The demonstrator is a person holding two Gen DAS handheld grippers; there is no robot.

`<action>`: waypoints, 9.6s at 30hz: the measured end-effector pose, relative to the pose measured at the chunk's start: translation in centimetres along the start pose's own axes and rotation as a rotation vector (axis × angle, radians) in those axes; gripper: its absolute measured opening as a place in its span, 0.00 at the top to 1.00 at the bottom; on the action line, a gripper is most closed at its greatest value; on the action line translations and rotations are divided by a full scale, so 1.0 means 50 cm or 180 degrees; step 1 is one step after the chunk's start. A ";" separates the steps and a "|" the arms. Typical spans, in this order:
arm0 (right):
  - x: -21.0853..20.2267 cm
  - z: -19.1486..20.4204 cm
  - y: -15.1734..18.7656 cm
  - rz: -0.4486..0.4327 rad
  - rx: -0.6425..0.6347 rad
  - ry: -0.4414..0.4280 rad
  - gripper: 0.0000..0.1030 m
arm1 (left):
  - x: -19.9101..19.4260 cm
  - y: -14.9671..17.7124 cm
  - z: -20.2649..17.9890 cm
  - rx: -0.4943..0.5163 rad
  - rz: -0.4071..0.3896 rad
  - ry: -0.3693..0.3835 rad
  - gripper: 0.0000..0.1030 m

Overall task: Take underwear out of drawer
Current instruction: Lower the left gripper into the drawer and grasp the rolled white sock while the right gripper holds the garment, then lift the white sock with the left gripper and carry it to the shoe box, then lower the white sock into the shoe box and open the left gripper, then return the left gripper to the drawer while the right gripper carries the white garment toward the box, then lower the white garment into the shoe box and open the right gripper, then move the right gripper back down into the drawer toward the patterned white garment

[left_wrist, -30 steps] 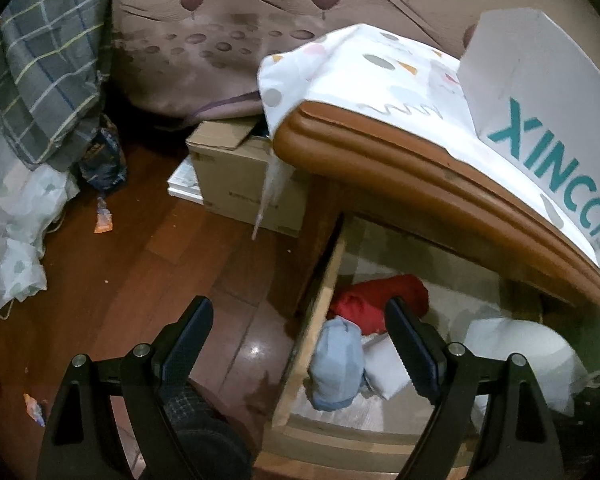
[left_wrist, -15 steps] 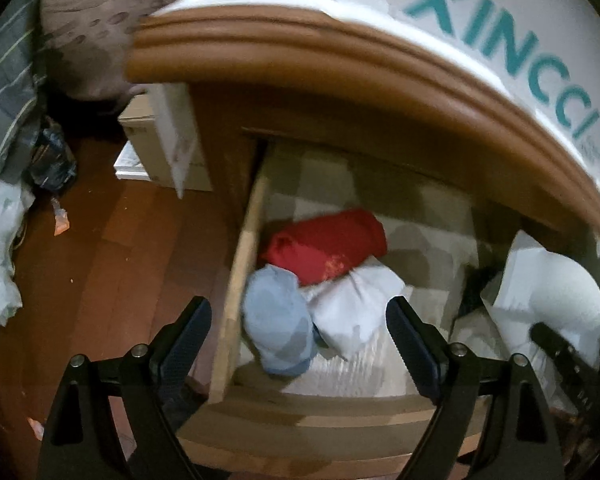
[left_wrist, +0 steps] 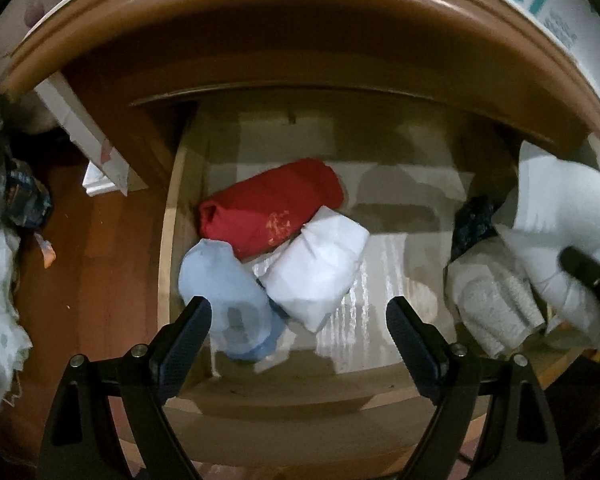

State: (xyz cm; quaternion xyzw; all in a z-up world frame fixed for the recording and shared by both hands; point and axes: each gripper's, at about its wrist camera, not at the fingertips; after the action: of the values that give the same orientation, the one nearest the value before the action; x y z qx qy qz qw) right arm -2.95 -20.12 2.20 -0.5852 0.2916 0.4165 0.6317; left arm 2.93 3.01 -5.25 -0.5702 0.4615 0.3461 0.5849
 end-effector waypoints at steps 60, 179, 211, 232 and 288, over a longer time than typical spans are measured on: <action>0.011 -0.042 -0.004 0.0132 0.0215 -0.0279 0.89 | 0.161 -0.077 -0.011 0.0166 0.1291 -0.0165 0.54; -0.067 0.052 -0.026 -0.0272 -0.0347 0.0019 0.89 | -0.166 -0.054 0.160 -0.1100 -0.0921 -0.0554 0.16; -0.473 0.137 -0.342 -0.1334 -0.0492 0.0001 0.89 | -0.170 -0.070 0.214 -0.1356 -0.0890 -0.0546 0.14; -0.144 0.011 -0.591 -0.0429 -0.0166 0.0703 0.89 | -0.166 -0.076 0.230 -0.1372 -0.0850 -0.0597 0.14; 0.085 0.030 -0.093 0.1523 0.0003 0.0433 0.27 | -0.159 -0.067 0.210 -0.1180 -0.0758 -0.0529 0.14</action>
State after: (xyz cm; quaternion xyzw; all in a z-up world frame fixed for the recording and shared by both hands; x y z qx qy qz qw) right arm 2.93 -17.70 1.08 -0.5259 0.4639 0.5137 0.4942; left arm 4.94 13.96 2.54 -0.6879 0.2698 0.3992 0.5428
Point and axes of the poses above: each gripper's, at about its wrist camera, not at the fingertips, and x roughly the way its jaws point, z to its left, y to its underside, and after that the axes turned 5 degrees about -x, right-handed
